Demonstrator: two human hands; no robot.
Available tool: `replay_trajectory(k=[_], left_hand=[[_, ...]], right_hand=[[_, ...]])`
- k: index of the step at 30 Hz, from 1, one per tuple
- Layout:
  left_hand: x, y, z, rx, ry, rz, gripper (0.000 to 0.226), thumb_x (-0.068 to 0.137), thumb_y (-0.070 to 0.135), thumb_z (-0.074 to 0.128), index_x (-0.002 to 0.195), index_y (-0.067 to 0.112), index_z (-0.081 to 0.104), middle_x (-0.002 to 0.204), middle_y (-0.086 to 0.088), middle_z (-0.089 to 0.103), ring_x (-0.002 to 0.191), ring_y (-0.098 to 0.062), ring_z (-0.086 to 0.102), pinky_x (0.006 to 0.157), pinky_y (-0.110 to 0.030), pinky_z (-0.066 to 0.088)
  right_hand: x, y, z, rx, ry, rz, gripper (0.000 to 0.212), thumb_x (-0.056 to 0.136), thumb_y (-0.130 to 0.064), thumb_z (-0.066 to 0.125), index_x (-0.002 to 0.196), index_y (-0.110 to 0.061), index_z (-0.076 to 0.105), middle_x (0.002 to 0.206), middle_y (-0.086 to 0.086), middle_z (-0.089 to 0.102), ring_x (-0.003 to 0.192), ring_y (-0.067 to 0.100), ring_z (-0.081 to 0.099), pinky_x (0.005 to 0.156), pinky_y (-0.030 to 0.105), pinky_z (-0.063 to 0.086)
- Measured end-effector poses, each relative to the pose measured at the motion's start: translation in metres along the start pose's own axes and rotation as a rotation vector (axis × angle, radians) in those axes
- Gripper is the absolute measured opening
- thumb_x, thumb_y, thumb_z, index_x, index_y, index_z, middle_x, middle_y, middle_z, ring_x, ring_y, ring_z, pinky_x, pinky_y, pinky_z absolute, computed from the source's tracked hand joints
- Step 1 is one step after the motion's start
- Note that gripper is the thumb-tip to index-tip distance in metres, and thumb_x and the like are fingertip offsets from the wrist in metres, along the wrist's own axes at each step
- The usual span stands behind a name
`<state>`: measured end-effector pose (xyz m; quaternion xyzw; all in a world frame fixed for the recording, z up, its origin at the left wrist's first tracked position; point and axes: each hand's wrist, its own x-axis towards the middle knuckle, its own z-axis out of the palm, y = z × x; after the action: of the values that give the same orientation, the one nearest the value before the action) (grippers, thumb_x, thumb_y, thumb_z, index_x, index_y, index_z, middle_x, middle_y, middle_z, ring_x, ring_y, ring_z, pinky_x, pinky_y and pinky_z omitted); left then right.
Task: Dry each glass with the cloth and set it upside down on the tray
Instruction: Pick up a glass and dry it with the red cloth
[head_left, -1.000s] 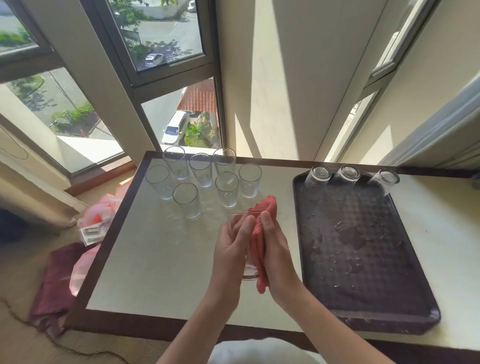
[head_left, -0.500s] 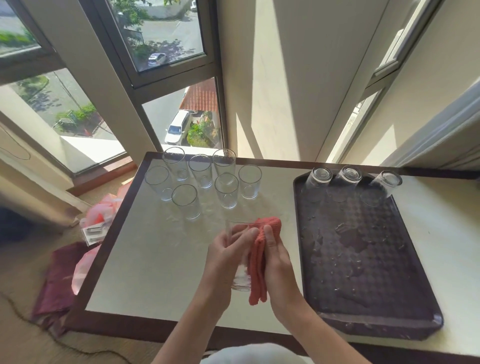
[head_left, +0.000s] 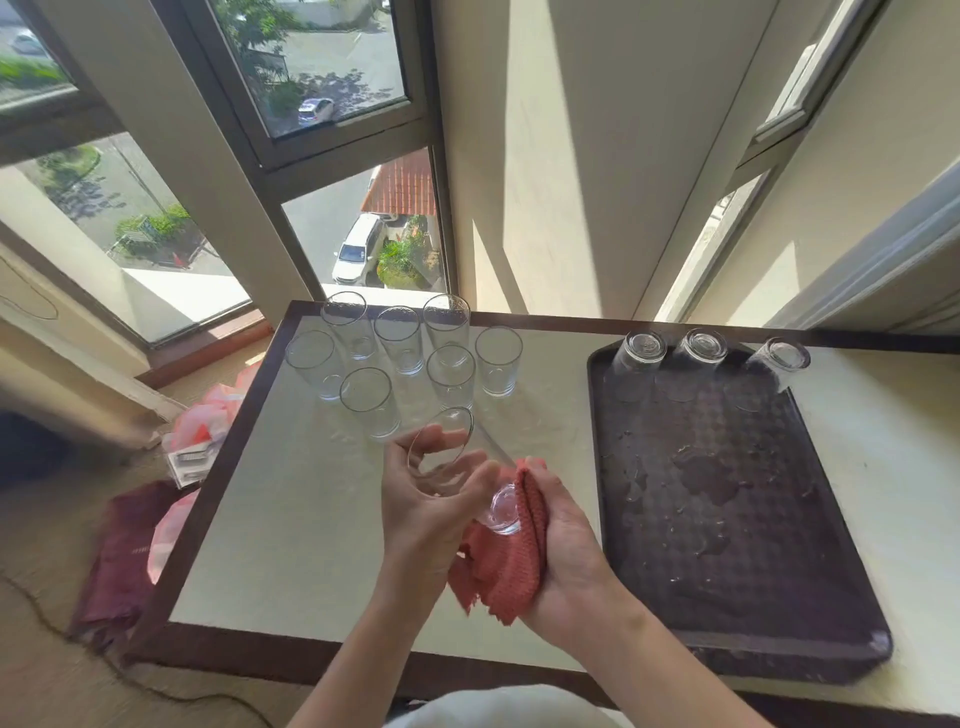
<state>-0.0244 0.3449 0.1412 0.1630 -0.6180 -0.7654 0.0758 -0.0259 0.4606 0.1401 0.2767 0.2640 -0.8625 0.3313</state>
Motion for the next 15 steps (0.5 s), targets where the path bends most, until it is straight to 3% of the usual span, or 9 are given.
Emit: replay_trajectory(k=[4,6,10,12,15], left_hand=[[0.003,-0.005,0.006,0.125,-0.081,0.083,0.07,0.045,0.027,0.087,0.105,0.017,0.052,0.098,0.016,0.072,0.092,-0.018,0.075,0.078,-0.029,0.059],[0.005,-0.009,0.01,0.163,-0.104,0.101,0.068,0.047,0.028,0.085,0.107,0.02,0.052,0.097,0.017,0.071,0.092,-0.017,0.075,0.079,-0.03,0.058],[0.01,-0.019,0.008,0.12,-0.142,0.076,0.069,0.055,0.025,0.084,0.117,0.024,0.052,0.097,0.012,0.068,0.085,-0.018,0.073,0.081,-0.036,0.058],[0.01,-0.021,0.007,0.155,-0.182,0.067,0.071,0.058,0.027,0.084,0.12,0.024,0.05,0.096,0.01,0.068,0.083,-0.015,0.073,0.079,-0.031,0.056],[0.015,-0.016,0.0,0.32,-0.286,0.074,0.069,0.057,0.032,0.082,0.118,0.029,0.049,0.089,0.01,0.07,0.077,-0.016,0.074,0.075,-0.03,0.056]], right_hand=[[0.013,-0.014,0.001,0.059,0.037,0.045,0.057,0.08,-0.05,0.058,0.098,0.001,0.076,0.104,0.022,0.071,0.091,0.037,0.07,0.087,0.045,0.053],[0.018,-0.019,0.002,0.029,0.083,0.023,0.054,0.083,-0.048,0.057,0.1,-0.001,0.077,0.106,0.02,0.07,0.094,0.036,0.069,0.089,0.044,0.051],[0.012,-0.004,-0.003,-0.018,0.058,0.038,0.053,0.091,-0.05,0.049,0.1,-0.006,0.076,0.1,0.02,0.073,0.083,0.036,0.073,0.068,0.046,0.06],[0.015,-0.001,-0.007,-0.051,0.063,0.033,0.055,0.095,-0.05,0.043,0.109,-0.007,0.074,0.11,0.022,0.072,0.098,0.038,0.071,0.082,0.054,0.057],[0.016,-0.005,-0.009,-0.074,0.084,0.014,0.057,0.094,-0.047,0.036,0.111,-0.008,0.074,0.125,0.021,0.067,0.12,0.038,0.06,0.107,0.059,0.039]])
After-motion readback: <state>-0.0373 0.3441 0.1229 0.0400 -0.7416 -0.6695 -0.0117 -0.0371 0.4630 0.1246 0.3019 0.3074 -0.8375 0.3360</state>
